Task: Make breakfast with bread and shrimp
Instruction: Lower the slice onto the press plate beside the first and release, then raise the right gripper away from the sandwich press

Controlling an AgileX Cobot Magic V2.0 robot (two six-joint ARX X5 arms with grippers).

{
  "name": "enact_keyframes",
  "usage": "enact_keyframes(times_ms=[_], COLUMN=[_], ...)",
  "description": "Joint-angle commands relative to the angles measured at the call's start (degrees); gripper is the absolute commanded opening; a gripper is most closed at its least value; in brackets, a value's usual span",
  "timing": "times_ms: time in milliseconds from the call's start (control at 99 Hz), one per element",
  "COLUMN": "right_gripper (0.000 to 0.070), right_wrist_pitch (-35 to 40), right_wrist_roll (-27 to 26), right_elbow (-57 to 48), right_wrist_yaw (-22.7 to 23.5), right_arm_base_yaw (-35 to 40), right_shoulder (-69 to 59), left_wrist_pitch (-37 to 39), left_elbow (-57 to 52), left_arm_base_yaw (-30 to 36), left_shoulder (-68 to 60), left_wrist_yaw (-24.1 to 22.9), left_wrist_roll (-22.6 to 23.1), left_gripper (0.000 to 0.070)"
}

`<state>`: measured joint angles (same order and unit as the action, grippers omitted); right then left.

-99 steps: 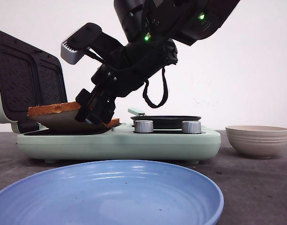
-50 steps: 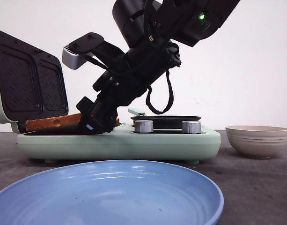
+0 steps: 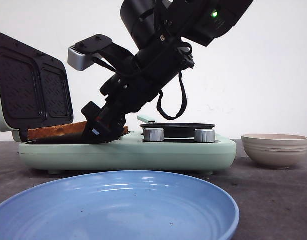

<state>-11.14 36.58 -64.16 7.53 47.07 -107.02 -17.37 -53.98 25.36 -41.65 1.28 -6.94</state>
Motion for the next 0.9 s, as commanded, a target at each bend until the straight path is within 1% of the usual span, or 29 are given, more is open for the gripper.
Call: enact_keyframes(times_ms=[0,323,464,525,656,798,888], right_gripper=[0.039,0.039,0.039,0.039,0.039,0.0389,0.0389], right_wrist_pitch=[0.98,4.46,5.03,4.87,4.85,5.66,6.73], right_wrist_roll=[-0.63,-0.74,-0.87,-1.79,-7.15,-14.82,-19.67], right_elbow=[-0.46,-0.46,-0.46,-0.46,-0.46,-0.46,-0.46], right_wrist_yaw=[0.37,0.33,-0.2,-0.98,-4.39,-9.94,-12.46], right_arm_base_yaw=[0.7,0.35,0.35,0.26,-0.44,-1.95,-3.23], right_shoulder=[0.24,4.48,7.32,8.96,13.53,20.0,24.63], left_wrist_pitch=[0.68,0.68,0.68,0.66,0.55,0.28,-0.07], left_elbow=[-0.61,-0.61,-0.61,-0.61,-0.61,-0.61,-0.61], left_arm_base_yaw=[0.13,0.13,0.13,0.13,0.13,0.13,0.13], left_shoulder=[-0.22,-0.22,-0.22,-0.22,-0.22,-0.22,-0.22], left_wrist_yaw=[-0.22,-0.24,-0.24,-0.24,-0.24,-0.24,-0.24], left_wrist_roll=[0.42,0.42,0.39,0.39,0.37,0.33,0.2], left_gripper=[0.0232,0.0232,0.0232,0.0232,0.0232,0.0232,0.0232])
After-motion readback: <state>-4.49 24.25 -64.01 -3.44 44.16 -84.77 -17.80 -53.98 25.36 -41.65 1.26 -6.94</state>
